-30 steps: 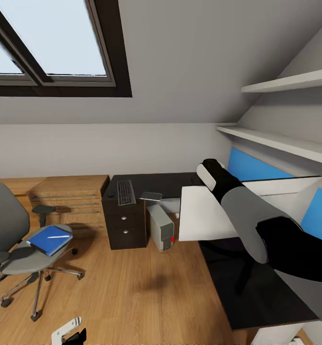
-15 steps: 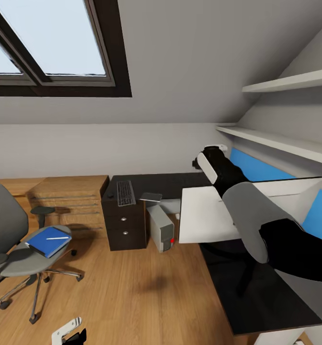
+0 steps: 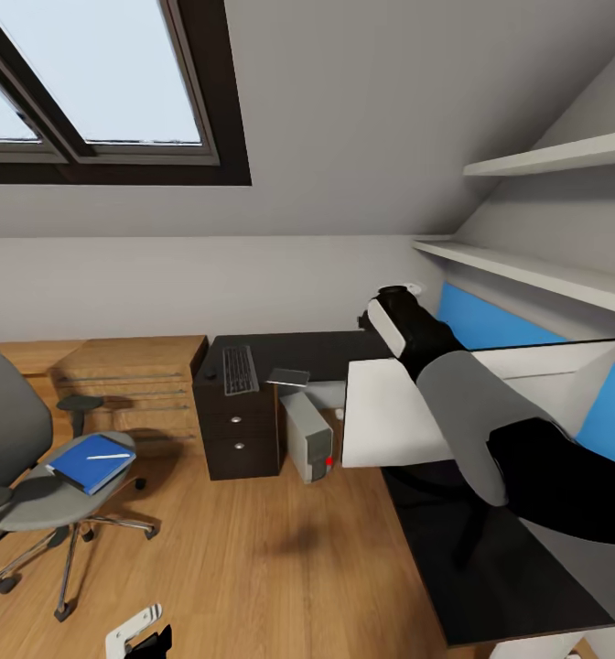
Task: In the bedroom, organize the workspace by keeping the computer under the desk, ensuring the monitor is on the desk, placing the keyboard on the desk next to the monitor, placing the mouse on the desk next to the keyboard, moving the folder from the swivel chair onto the desk next to the mouse, stacking the notebook on top of the folder with the pen on top of the notebook, and positioning the swivel chair next to the desk.
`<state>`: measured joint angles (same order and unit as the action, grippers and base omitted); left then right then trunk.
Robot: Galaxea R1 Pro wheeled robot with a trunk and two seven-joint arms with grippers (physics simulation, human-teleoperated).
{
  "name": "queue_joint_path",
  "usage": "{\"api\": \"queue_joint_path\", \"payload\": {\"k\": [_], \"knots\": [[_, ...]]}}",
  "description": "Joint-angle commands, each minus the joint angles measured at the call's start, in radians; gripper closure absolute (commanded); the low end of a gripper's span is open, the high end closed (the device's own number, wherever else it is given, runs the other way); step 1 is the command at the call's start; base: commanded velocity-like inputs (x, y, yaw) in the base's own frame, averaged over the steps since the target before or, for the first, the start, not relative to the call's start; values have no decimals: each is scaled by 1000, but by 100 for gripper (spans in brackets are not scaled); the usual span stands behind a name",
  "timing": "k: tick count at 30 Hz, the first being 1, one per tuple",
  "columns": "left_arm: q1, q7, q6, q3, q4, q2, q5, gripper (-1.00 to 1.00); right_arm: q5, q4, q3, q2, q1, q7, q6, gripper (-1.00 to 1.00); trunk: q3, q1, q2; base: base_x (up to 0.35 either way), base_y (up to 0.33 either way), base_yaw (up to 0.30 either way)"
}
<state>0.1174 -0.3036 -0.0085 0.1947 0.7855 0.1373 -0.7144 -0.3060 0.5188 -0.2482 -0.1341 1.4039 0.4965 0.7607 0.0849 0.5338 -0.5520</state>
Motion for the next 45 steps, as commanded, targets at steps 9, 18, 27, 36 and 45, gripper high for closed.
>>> {"api": "queue_joint_path", "payload": {"k": [9, 18, 27, 36, 45], "knots": [[1, -6, -51, 2, 3, 0, -8, -100, -10, 34, 26, 7, -3, 36, -15, -100, 2, 1, -2, 169, 0, 0], [1, -6, -63, 2, 3, -1, 14, -100, -10, 35, 29, 9, -3, 38, -15, -100, 2, 1, -2, 117, 0, 0], [1, -8, -62, 2, 2, -1, 46, -100, -11, 20, 28, 9, -17, 33, 0, -100, 2, 1, -2, 135, 0, 0], [1, -8, -62, 2, 0, -1, 47, -100, -13, 14, 27, 18, -29, 2, 123, -100, 2, 1, -2, 8, 0, 0], [1, -8, -62, 2, -1, -2, 47, -100, -12, 6, 22, 21, -29, -78, 213, -100, 2, 1, -2, 0, 0, 0]]}}
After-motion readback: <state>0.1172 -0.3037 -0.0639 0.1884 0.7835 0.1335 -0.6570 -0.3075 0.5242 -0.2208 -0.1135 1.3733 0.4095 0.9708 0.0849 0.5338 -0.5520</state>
